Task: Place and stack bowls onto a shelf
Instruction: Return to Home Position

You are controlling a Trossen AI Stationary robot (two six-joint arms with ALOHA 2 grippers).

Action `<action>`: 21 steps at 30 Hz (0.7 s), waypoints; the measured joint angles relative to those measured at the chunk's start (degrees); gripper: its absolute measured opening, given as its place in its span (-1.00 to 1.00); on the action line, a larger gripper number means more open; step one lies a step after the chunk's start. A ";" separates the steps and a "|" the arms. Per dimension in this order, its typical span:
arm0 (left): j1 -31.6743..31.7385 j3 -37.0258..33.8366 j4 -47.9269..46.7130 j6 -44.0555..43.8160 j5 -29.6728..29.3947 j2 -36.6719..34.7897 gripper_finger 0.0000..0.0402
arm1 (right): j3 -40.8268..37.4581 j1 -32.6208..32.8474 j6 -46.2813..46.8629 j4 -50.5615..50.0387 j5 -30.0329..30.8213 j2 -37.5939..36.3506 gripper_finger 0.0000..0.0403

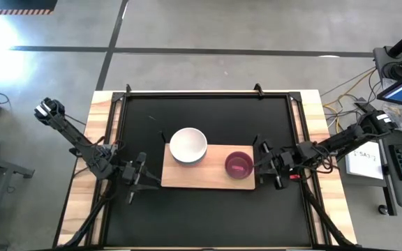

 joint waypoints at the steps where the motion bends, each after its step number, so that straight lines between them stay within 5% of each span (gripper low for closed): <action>1: 0.00 0.00 0.11 -0.06 0.00 0.00 -0.43 | 0.00 0.00 -0.93 -0.59 -0.02 -0.17 -0.51; 21: 0.00 0.00 -0.91 0.36 0.02 0.01 -0.43 | -0.02 -0.48 0.28 -18.75 0.02 -29.48 -0.51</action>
